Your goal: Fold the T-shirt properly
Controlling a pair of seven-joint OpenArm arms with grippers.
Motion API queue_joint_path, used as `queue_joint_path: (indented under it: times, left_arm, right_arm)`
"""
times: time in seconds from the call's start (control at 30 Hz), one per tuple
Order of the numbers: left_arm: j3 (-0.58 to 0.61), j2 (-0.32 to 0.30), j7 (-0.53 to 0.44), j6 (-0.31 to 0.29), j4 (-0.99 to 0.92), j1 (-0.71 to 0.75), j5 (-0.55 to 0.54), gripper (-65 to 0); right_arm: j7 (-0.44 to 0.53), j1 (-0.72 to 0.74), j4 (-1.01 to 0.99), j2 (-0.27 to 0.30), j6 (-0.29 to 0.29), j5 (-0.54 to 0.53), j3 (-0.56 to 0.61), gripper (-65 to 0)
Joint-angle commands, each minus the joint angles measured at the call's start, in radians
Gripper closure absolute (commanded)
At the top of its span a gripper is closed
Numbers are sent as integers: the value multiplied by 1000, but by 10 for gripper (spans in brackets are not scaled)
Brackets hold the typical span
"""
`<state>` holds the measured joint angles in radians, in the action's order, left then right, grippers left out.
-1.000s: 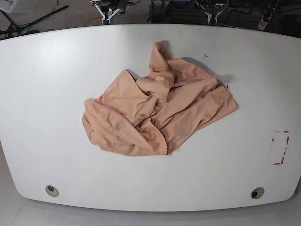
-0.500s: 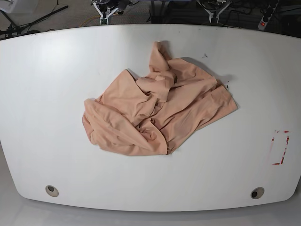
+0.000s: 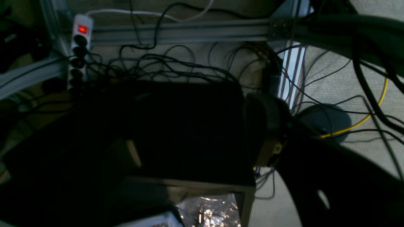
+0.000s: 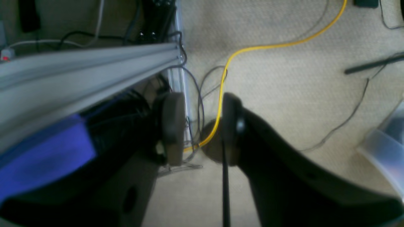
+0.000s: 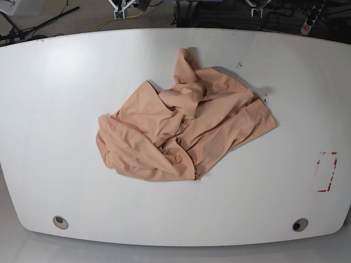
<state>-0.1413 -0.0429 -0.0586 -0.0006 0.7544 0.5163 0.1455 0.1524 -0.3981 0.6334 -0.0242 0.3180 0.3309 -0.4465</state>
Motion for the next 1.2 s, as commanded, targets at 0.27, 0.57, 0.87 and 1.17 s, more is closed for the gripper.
queue_joint_path:
  times: [0.27,0.57,0.87,1.17]
  left_arm:
    - [-1,-1,-1,1,396,241,-1,-393]
    - [-1,-1,-4,1,618,390,-2,-393]
    - [-1,-10,-4,0,790,517,-134,-393]
    - [-1,-10,-4,0,966,628,-182,-393]
  right_arm:
    - [0,-170,273,-41,62,-9,65,-187]
    - [-1,-335,512,-21,69,-91,168,-187]
    - [-150,-473,748,177,60,-459,381,-187]
    - [-247,-611,1014,263,59,-588,372,-187]
